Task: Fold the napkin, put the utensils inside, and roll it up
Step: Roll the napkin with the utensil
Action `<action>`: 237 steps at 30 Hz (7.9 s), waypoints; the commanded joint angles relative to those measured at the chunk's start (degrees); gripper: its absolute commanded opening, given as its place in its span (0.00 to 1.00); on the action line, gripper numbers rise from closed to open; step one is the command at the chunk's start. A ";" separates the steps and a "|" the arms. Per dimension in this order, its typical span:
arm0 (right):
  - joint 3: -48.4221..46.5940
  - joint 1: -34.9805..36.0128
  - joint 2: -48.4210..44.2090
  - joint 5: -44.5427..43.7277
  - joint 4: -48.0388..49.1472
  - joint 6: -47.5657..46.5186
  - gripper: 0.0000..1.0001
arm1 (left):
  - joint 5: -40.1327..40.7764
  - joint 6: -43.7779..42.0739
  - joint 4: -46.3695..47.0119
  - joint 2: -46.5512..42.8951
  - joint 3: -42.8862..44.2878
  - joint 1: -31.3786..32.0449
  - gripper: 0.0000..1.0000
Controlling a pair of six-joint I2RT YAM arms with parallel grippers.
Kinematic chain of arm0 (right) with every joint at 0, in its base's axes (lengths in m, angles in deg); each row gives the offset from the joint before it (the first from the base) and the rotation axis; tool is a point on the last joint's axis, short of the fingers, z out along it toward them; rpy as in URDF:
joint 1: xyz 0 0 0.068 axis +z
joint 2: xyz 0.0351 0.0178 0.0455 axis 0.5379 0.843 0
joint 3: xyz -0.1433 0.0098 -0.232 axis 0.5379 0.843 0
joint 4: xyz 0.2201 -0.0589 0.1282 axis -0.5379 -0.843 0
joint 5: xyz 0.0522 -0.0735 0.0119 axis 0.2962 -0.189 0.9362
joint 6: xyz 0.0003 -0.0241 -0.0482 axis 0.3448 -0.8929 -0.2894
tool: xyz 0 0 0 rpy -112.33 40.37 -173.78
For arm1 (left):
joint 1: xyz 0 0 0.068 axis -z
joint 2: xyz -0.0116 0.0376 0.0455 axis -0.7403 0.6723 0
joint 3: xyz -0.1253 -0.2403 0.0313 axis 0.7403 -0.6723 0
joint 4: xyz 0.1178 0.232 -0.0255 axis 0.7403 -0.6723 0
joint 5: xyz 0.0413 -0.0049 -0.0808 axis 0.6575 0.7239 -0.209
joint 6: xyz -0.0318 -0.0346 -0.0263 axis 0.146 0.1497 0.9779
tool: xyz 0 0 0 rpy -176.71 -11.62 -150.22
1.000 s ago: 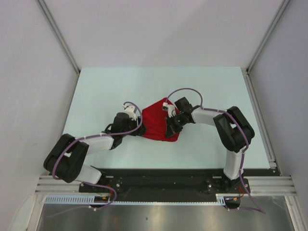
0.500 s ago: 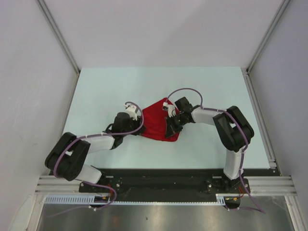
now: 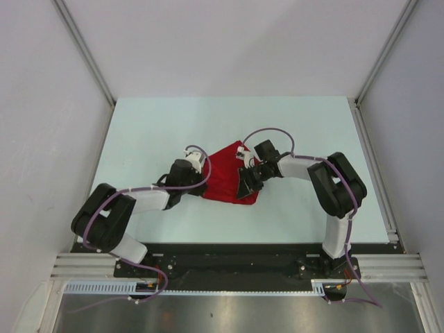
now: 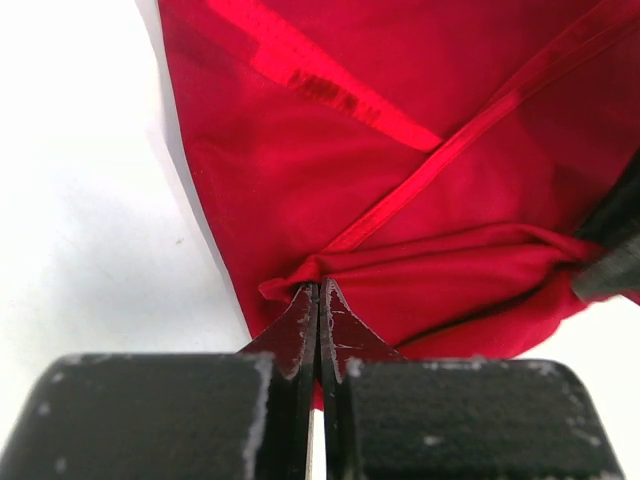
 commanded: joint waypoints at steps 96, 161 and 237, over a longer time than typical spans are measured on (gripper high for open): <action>18.23 -1.52 -13.73 -24.01 9.00 16.58 0.00 | -8.82 4.85 8.04 -3.25 -3.81 -3.88 0.58; 11.98 23.33 -25.34 -58.18 17.58 -10.03 0.75 | -10.04 4.76 -13.05 7.65 9.99 -4.50 0.00; 8.73 8.77 -3.89 -0.99 9.35 -3.99 0.00 | -11.88 9.77 -2.96 -6.94 1.03 -9.33 0.84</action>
